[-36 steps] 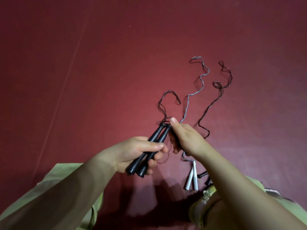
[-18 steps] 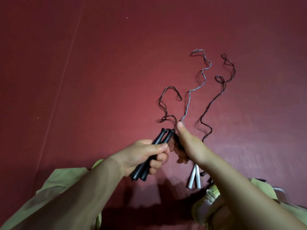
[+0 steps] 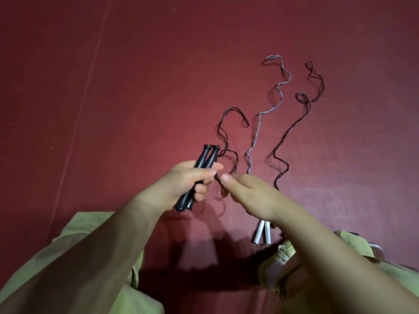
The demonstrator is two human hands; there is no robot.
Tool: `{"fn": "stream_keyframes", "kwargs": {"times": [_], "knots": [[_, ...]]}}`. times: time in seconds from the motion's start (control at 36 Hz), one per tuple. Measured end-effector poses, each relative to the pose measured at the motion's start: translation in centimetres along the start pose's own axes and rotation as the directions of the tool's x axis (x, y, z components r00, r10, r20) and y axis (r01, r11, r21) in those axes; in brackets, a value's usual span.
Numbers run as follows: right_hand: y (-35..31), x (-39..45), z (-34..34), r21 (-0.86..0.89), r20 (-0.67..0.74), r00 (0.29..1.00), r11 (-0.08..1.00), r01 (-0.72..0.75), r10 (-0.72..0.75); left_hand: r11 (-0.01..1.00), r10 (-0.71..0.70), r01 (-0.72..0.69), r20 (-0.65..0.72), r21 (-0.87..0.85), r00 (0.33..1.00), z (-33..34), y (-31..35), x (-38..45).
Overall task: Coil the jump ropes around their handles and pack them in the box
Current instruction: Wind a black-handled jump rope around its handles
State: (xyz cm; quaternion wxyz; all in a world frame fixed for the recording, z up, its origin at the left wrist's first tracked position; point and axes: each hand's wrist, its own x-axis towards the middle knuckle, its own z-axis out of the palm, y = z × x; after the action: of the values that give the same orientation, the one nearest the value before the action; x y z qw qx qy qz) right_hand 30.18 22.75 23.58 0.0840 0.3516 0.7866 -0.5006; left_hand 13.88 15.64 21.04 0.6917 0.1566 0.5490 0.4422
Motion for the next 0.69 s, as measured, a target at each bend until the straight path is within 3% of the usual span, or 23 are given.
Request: {"fn": "stream_keyframes", "kwargs": {"times": [0.08,0.14,0.22,0.33,0.42,0.58,0.69], "knots": [[0.5,0.0,-0.6,-0.208,-0.026,0.999,0.978,0.032,-0.038,0.962,0.063,-0.064,0.014,0.266,0.998,-0.2,-0.8,0.2],[0.6,0.0,-1.2,-0.243,-0.047,0.997,0.969,0.054,-0.068,0.898,0.078,-0.077,0.017,0.434,0.997,-0.1,-1.2,0.4],[0.4,-0.2,-2.0,-0.149,-0.078,0.992,0.985,0.084,-0.096,0.802,0.011,-0.024,0.025,0.597,1.000,0.1,-1.7,0.7],[0.3,-0.4,-2.3,-0.010,-0.061,0.989,0.990,0.138,-0.138,0.722,-0.088,0.006,0.083,0.692,0.993,0.6,-2.1,1.0],[0.9,-0.3,-2.4,0.071,-0.048,0.988,0.986,0.149,-0.146,0.711,-0.182,-0.010,0.199,0.703,0.963,1.2,-2.2,0.8],[1.9,0.3,-2.3,0.307,0.089,0.985,0.945,0.113,-0.147,0.783,-0.330,0.005,0.408,0.623,0.851,2.3,-2.1,-0.1],[2.1,0.4,-2.0,0.590,0.159,0.972,0.806,0.046,-0.172,0.887,-0.366,0.103,0.550,0.449,0.751,2.0,-1.5,-0.8]]}}
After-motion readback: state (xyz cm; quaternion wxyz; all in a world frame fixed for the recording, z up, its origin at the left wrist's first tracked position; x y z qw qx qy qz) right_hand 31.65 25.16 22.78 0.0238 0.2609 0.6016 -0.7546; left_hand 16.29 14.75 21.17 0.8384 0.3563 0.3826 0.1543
